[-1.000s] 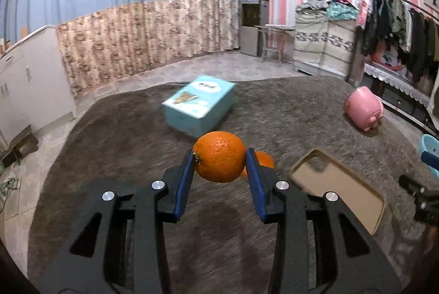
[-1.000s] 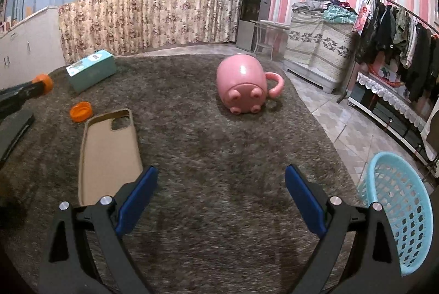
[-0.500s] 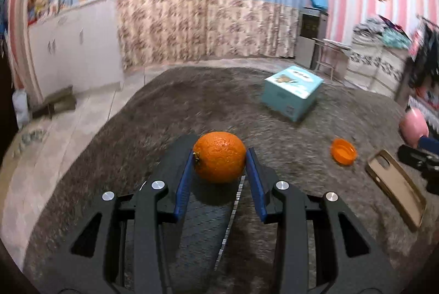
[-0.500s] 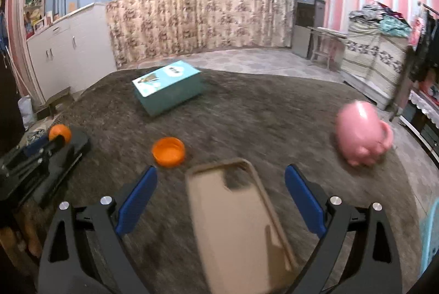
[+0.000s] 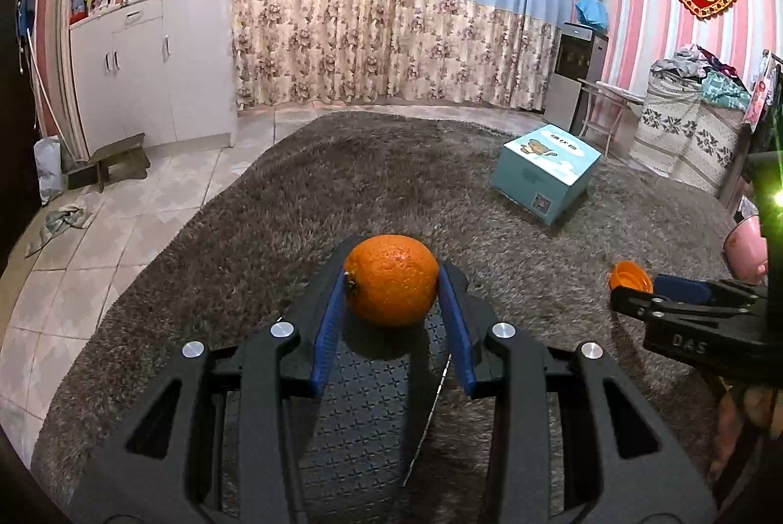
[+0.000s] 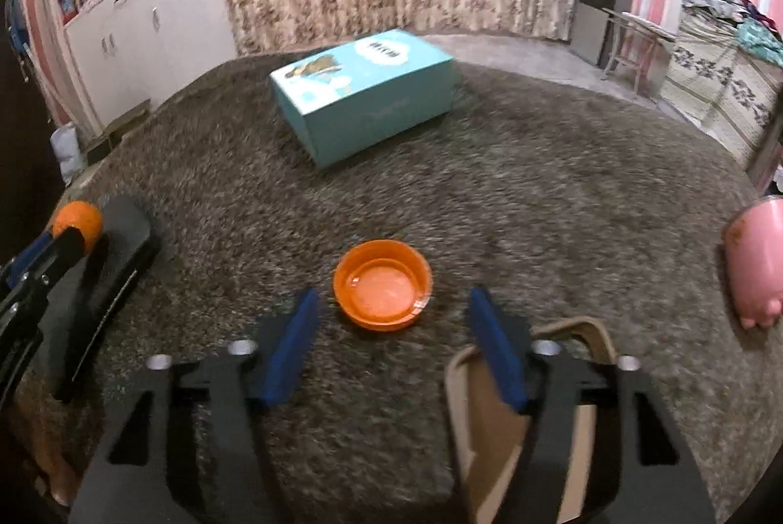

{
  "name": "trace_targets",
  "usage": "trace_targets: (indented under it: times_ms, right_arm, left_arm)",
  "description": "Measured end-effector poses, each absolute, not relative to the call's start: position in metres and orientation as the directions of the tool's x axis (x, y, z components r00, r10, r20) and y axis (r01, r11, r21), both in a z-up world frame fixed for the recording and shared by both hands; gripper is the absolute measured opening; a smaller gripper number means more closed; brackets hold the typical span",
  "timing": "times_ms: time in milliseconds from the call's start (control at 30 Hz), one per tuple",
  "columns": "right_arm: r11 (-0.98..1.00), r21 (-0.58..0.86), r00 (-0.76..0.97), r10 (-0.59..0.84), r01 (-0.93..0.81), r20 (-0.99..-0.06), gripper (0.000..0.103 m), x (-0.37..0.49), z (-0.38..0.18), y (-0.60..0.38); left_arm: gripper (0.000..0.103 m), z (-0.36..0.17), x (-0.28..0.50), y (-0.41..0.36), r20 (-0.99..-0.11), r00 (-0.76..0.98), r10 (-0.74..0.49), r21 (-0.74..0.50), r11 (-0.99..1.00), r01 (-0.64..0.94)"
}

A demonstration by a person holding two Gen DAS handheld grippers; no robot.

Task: Collect trash
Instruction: 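Grasp the small orange plastic lid with the right tool, then carry the orange and orange lid over the basket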

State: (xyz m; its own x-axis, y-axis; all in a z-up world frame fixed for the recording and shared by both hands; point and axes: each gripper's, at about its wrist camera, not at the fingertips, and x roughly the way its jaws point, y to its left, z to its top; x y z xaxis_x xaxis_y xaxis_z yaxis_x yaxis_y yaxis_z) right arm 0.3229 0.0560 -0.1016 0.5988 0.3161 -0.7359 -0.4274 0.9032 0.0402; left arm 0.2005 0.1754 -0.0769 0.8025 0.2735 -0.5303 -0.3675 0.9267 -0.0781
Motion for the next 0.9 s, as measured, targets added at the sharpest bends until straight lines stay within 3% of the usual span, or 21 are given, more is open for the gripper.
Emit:
trace_targets:
  times_ms: [267, 567, 767, 900]
  right_arm:
    - [0.922, 0.107, 0.695, 0.354, -0.373, -0.626, 0.039, 0.288, -0.062, 0.008]
    - [0.985, 0.080, 0.822, 0.172, -0.153, -0.543, 0.039, 0.201, -0.016, -0.115]
    - [0.995, 0.082, 0.863, -0.001, 0.050, -0.505, 0.039, 0.140, -0.007, -0.208]
    - [0.979, 0.094, 0.866, -0.115, 0.183, -0.487, 0.039, 0.119, -0.010, -0.261]
  left_arm:
    - [0.037, -0.077, 0.201, 0.173, -0.531, 0.803, 0.271, -0.070, 0.930, -0.361]
    - [0.037, -0.079, 0.205, 0.167, -0.531, 0.802, 0.273, -0.043, 0.937, -0.347]
    - [0.037, -0.070, 0.205, 0.136, -0.492, 0.836, 0.242, 0.046, 0.967, -0.252]
    - [0.037, -0.055, 0.206, 0.109, -0.505, 0.847, 0.168, 0.005, 0.981, -0.191]
